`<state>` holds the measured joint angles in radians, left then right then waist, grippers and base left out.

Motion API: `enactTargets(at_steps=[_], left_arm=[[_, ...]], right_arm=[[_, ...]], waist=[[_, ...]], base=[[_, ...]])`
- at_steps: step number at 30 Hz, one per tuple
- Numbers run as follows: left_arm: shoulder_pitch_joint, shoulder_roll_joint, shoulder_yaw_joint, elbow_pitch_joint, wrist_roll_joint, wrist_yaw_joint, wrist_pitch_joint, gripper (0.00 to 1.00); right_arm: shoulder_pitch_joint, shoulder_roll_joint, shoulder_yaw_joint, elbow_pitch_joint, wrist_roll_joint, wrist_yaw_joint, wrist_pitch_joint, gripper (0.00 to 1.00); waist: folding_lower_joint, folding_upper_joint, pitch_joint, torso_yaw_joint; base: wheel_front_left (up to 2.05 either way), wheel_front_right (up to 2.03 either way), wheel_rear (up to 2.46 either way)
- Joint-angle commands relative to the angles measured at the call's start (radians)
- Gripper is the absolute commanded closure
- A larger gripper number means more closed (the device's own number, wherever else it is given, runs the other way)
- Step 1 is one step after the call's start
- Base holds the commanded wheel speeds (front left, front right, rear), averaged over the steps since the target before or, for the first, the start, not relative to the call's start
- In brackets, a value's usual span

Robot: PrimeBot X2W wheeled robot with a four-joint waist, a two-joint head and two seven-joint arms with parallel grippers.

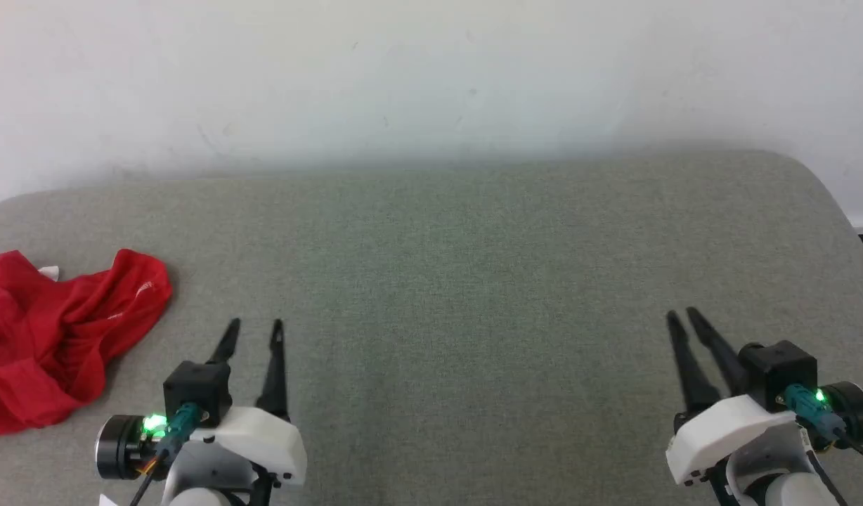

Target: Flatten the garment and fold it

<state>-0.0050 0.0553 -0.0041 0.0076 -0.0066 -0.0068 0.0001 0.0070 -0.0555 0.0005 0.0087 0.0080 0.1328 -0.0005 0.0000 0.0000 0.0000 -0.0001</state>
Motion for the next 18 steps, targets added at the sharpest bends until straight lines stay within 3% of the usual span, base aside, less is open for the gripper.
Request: enactTargets(at_steps=[1, 18], left_arm=[[-0.001, 0.000, -0.002, 0.002, -0.001, 0.002, -0.002, 0.00], [-0.017, 0.002, -0.031, 0.038, -0.015, 0.032, -0.036, 0.00]], right_arm=[[0.000, 0.000, 0.000, 0.000, 0.001, 0.000, -0.002, 0.00], [-0.001, 0.001, -0.004, 0.011, 0.011, 0.000, -0.032, 0.00]], waist=[[0.0000, 0.0000, 0.000, 0.000], [0.0000, 0.0000, -0.002, 0.044]], base=[[0.00, 0.00, 0.00], [0.00, 0.00, 0.00]])
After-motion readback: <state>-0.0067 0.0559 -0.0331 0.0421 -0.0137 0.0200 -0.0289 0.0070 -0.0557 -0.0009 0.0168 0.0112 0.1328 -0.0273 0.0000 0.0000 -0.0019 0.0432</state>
